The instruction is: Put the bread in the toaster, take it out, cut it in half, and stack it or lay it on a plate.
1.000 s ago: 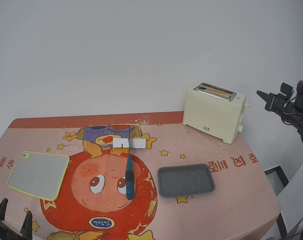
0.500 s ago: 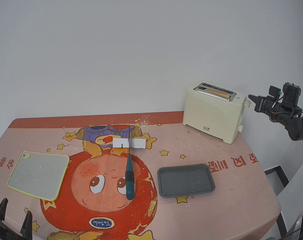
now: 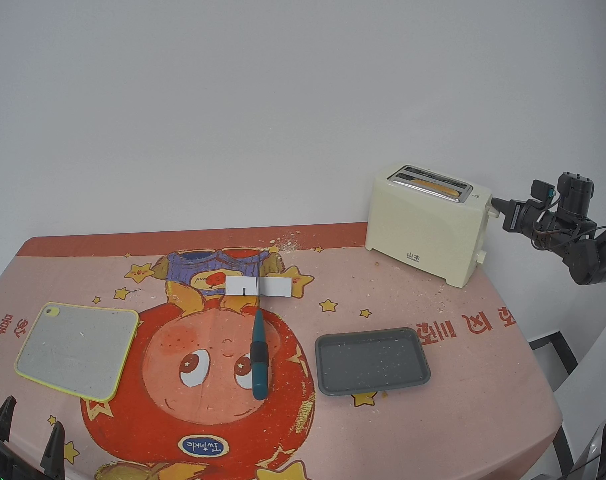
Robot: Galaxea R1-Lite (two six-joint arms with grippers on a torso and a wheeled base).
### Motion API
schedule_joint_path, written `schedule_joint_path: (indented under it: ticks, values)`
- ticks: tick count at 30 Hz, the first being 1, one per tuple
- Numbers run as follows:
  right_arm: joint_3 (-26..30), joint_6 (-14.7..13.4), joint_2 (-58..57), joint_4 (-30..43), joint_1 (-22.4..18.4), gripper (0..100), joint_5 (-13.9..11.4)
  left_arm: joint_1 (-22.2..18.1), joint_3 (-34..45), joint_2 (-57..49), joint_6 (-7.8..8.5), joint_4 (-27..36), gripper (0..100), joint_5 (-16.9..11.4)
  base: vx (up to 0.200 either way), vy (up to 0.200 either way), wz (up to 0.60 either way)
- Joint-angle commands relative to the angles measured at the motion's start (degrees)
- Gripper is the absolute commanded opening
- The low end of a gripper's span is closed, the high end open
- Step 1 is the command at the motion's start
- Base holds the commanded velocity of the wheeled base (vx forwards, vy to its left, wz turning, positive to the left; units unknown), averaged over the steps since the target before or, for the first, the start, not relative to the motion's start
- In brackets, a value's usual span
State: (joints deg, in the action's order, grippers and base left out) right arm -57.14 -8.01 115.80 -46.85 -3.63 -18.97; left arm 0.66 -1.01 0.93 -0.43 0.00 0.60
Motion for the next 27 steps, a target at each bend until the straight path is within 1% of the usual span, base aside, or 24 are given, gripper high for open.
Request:
schedule_joint_path:
  ticks: [1,19,23,27]
  values:
    - [0.89,0.1,1.1,0.0,0.03,0,-0.02,-0.04,1.01,-0.31,-0.01,0.0,100,0.02,0.0,0.0,0.0]
    - [3.44,0.1,3.12,-0.35,1.26,0,0.25,-0.04,1.01,-0.31,0.08,0.0,100,0.02,0.0,0.0,0.0]
    - [3.96,0.19,4.35,-3.6,1.35,0,0.86,0.04,1.01,-0.31,-0.01,0.0,100,0.02,0.0,0.0,0.0]
    - [4.67,0.19,4.44,-3.69,1.26,0,0.86,0.04,1.01,-0.31,-0.01,-0.09,100,0.02,0.0,0.0,0.0]
